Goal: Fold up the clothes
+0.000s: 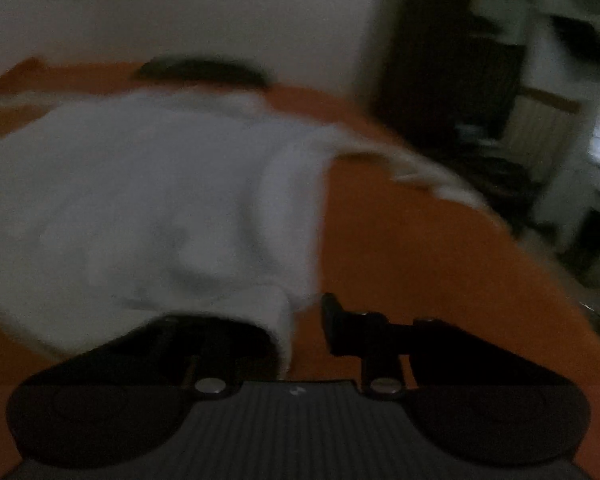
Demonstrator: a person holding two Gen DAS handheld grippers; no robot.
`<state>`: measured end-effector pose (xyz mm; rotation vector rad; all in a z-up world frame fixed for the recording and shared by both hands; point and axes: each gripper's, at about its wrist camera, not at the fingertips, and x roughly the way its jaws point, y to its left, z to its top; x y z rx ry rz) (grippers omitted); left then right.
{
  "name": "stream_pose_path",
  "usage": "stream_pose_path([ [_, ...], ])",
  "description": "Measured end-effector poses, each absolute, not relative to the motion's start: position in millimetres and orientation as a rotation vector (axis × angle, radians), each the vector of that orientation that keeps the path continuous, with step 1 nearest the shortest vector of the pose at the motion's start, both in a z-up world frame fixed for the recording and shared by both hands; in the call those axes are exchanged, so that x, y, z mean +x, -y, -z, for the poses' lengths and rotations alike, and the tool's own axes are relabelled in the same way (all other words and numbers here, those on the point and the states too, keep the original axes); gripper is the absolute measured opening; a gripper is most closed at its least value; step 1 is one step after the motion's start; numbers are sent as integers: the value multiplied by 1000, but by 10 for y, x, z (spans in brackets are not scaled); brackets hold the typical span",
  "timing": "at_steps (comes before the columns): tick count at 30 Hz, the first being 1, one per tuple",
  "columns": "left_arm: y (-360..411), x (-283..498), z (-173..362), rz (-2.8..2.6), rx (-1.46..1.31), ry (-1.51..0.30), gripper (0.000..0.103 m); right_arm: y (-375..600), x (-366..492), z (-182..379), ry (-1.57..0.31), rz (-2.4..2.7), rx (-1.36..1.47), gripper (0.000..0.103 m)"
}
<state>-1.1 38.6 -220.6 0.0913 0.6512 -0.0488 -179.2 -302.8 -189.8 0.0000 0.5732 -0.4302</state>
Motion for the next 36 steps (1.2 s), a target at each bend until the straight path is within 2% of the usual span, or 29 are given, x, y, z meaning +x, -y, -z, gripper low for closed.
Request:
stream_pose_path([
  [5, -377, -52, 2198, 64, 110, -634, 103, 3196, -2081, 1877, -570, 390, 100, 21],
  [12, -380, -156, 2170, 96, 108, -620, 103, 3656, -2314, 1804, -469, 467, 405, 21],
  [14, -351, -149, 2166, 104, 126, -617, 103, 3771, -2316, 1845, -492, 468, 471, 21],
  [19, -259, -193, 2163, 168, 192, -599, 102, 3813, -2401, 1793, -460, 443, 483, 21],
  [21, -243, -196, 2164, 177, 198, -597, 94, 3813, -2411, 1749, -455, 439, 460, 21],
  [23, -252, -201, 2148, 160, 187, -573, 73, 3801, -2393, 1744, -456, 439, 453, 21],
  [24, -243, -198, 2146, 151, 188, -567, 69, 3784, -2390, 1750, -462, 439, 447, 21],
  [26, -215, -172, 2154, 149, 199, -576, 54, 3750, -2394, 1765, -475, 439, 445, 21],
  [31, -190, -160, 2126, 187, 225, -611, 52, 3730, -2384, 1751, -475, 435, 440, 21],
  [36, -303, -97, 2097, 206, 134, -615, 53, 3692, -2349, 1773, -487, 427, 426, 21],
])
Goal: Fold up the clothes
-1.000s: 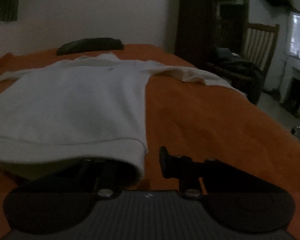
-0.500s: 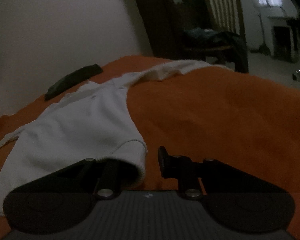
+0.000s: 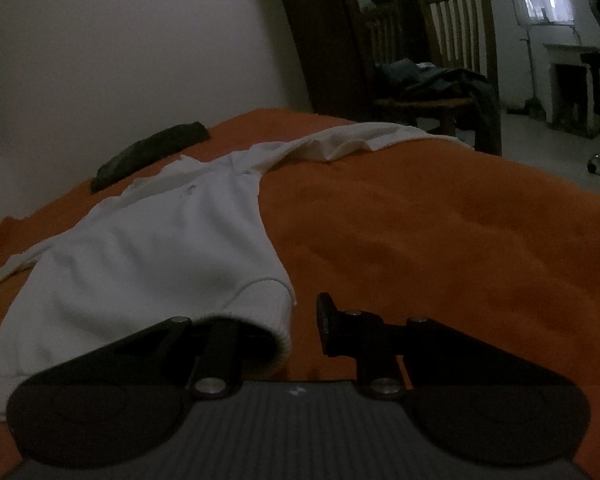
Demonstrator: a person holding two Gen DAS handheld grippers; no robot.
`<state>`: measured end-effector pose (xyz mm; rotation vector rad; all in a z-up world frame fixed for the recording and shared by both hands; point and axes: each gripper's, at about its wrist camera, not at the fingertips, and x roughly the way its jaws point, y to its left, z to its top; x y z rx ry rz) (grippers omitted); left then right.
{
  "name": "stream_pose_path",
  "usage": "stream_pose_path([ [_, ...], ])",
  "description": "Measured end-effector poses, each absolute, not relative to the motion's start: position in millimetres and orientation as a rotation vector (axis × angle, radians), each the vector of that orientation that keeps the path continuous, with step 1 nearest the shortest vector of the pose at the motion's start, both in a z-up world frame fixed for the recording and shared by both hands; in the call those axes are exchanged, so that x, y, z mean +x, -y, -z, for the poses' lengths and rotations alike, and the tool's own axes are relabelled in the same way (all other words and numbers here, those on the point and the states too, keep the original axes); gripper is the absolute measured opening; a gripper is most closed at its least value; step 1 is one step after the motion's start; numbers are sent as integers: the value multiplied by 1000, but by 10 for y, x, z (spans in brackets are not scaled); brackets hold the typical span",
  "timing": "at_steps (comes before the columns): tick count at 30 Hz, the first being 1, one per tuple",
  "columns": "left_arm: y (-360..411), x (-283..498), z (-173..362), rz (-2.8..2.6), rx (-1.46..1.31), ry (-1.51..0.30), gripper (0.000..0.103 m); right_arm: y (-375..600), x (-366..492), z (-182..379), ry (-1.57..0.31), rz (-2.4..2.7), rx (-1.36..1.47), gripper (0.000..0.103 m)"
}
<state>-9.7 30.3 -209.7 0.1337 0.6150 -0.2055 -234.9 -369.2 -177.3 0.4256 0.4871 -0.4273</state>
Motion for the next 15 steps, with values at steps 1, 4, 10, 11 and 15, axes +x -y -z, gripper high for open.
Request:
stream_pose_path([
  [1, -289, -95, 2090, 197, 132, -598, 42, 3691, -2347, 1775, -490, 427, 419, 21],
  [4, -191, -161, 2106, 247, 226, -570, 20, 3708, -2353, 1759, -488, 426, 406, 21],
  [10, -204, -213, 2106, 286, 241, -606, 29, 3655, -2334, 1749, -487, 422, 367, 22],
  [11, -199, -212, 2120, 284, 254, -614, 31, 3647, -2330, 1759, -490, 423, 368, 22],
  [15, -138, -213, 2125, 275, 321, -618, 37, 3635, -2300, 1793, -506, 433, 372, 22],
])
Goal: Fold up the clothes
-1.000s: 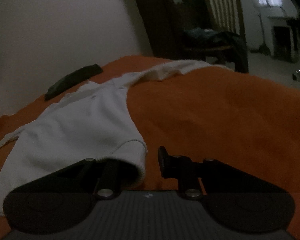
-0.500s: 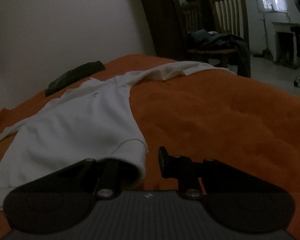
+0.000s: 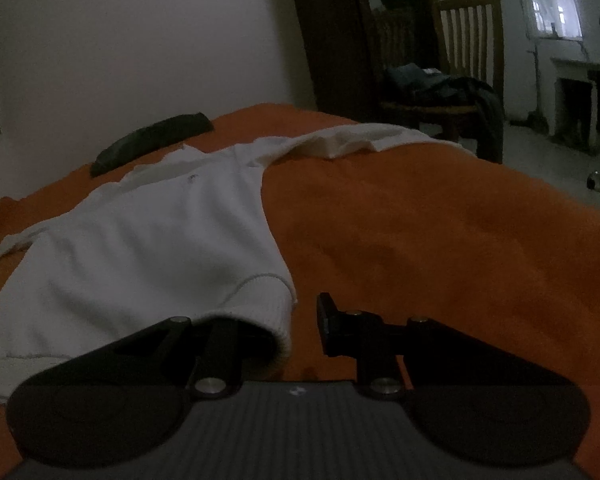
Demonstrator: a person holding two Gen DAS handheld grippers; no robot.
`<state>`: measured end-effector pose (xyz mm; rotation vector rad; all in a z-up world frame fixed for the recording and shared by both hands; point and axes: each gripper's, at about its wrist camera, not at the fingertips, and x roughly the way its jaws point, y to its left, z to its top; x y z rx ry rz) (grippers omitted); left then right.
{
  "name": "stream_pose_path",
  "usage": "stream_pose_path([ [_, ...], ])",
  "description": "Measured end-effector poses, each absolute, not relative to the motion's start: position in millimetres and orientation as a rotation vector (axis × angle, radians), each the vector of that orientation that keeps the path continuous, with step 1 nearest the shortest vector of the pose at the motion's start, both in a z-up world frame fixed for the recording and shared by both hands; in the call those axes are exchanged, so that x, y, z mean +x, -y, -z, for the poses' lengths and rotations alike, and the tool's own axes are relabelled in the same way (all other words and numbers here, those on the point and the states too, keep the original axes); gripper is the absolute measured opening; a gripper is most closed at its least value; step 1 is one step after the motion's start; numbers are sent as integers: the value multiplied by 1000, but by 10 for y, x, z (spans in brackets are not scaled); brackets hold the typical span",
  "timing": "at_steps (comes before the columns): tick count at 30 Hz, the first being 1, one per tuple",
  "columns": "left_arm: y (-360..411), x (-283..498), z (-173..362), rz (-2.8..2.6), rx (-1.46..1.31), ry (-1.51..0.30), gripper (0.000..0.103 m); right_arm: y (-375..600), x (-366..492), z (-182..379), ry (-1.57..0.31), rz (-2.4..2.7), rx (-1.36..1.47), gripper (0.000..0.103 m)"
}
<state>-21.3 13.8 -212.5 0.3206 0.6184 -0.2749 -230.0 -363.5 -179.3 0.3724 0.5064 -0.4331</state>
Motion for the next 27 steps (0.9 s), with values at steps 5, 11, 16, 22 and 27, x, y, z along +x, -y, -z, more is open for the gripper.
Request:
stream_pose_path([
  [5, -111, -229, 2109, 290, 418, -627, 39, 3630, -2308, 1802, -507, 435, 360, 22],
  [11, -111, -249, 2141, 260, 451, -609, 52, 3643, -2343, 1778, -466, 456, 369, 22],
  [16, -112, -249, 2155, 186, 430, -584, 59, 3697, -2365, 1791, -447, 461, 430, 23],
  [22, -148, -233, 2037, 166, 342, -545, 35, 3711, -2356, 1783, -446, 460, 441, 24],
  [27, -129, -285, 1898, 161, 316, -457, 32, 3645, -2357, 1753, -464, 454, 382, 24],
])
